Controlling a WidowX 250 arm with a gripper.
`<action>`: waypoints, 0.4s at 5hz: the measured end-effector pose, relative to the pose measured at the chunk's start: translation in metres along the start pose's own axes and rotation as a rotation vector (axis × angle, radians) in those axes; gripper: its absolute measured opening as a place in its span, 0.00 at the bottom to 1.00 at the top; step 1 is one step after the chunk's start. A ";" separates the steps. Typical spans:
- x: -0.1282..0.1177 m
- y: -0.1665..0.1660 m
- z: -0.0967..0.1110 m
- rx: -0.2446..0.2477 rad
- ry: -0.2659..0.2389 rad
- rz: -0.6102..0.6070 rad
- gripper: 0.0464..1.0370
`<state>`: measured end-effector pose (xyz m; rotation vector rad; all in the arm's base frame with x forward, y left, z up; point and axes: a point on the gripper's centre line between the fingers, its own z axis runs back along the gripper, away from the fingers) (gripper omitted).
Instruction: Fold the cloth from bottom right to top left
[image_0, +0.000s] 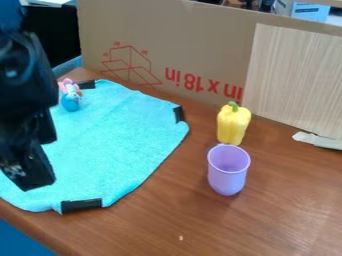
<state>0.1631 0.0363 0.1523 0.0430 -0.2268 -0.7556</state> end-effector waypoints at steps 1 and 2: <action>-0.003 0.019 -0.028 0.025 0.024 0.010 0.96; -0.009 0.040 -0.044 0.050 0.007 0.011 0.96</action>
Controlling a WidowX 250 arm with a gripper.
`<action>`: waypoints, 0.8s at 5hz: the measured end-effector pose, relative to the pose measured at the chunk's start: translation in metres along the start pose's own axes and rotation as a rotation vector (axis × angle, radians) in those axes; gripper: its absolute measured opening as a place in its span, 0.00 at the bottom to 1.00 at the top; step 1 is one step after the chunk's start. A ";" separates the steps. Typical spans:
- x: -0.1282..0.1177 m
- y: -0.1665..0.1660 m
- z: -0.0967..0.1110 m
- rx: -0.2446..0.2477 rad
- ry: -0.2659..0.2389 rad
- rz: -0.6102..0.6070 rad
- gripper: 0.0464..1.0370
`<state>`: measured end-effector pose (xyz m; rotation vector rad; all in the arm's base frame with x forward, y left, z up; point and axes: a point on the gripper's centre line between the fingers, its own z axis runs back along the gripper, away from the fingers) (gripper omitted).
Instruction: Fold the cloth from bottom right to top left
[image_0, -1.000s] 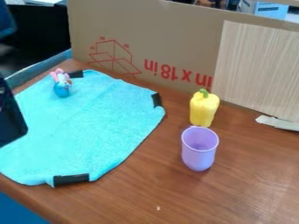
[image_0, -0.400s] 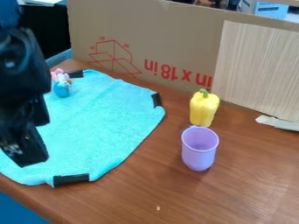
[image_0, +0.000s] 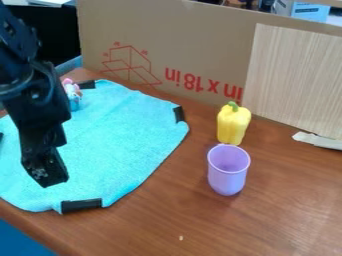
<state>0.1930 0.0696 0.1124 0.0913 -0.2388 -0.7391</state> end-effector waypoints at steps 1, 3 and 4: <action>-0.007 0.010 -0.018 0.006 0.013 -0.023 0.96; -0.020 0.013 -0.046 0.008 0.032 -0.043 0.96; -0.021 0.008 -0.062 0.001 0.049 -0.033 0.96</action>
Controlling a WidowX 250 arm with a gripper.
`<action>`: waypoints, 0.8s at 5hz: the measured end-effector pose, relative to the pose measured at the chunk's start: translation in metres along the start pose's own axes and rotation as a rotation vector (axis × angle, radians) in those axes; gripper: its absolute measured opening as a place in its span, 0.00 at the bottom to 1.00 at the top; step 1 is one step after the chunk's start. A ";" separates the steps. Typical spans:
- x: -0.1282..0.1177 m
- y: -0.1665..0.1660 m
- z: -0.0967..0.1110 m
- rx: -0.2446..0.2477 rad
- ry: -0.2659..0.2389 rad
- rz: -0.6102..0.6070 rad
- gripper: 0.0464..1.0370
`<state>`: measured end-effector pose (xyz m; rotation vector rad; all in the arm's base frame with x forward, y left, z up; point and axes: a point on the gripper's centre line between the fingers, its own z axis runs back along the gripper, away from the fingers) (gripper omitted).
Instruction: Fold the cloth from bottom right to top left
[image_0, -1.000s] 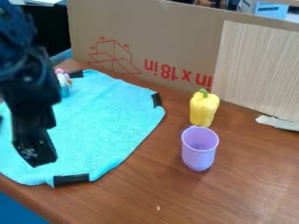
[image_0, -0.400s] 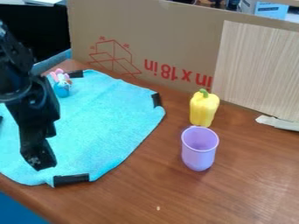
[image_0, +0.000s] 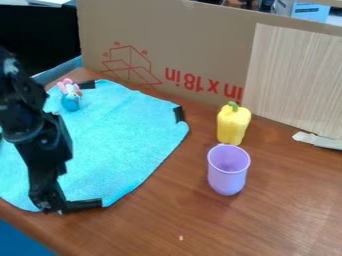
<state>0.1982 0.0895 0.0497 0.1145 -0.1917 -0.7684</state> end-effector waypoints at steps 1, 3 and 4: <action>0.007 0.000 -0.009 0.016 0.008 0.002 0.96; 0.012 0.003 -0.029 0.011 0.063 0.043 0.92; 0.012 0.011 -0.032 0.008 0.046 0.172 0.64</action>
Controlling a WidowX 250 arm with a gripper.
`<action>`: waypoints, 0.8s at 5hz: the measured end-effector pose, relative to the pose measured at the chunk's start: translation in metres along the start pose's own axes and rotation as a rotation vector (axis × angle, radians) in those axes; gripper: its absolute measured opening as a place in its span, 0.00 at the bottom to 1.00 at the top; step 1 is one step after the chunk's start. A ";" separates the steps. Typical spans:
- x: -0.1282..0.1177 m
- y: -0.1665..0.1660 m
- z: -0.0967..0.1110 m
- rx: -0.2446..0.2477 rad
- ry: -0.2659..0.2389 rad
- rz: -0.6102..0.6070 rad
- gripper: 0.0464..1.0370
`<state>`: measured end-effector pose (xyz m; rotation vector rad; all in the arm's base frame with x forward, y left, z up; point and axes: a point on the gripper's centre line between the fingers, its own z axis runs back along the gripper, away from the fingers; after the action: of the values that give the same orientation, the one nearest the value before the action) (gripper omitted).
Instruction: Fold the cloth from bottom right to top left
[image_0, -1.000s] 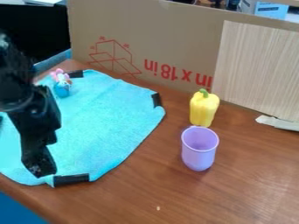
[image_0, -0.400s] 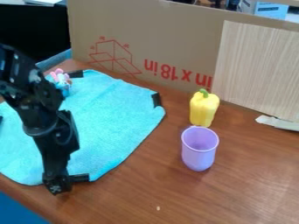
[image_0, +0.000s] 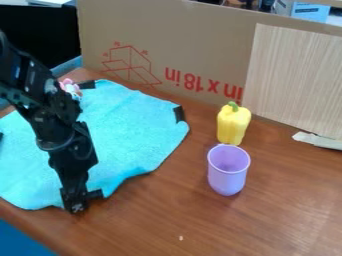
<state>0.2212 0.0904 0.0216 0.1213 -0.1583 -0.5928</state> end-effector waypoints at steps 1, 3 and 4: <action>-0.003 -0.003 0.002 -0.040 -0.008 0.031 0.35; 0.001 0.002 0.034 -0.111 -0.029 0.050 0.04; 0.004 0.008 0.057 -0.149 -0.003 0.054 0.04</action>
<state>0.2189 0.0909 0.0797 -0.0279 -0.1197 -0.5488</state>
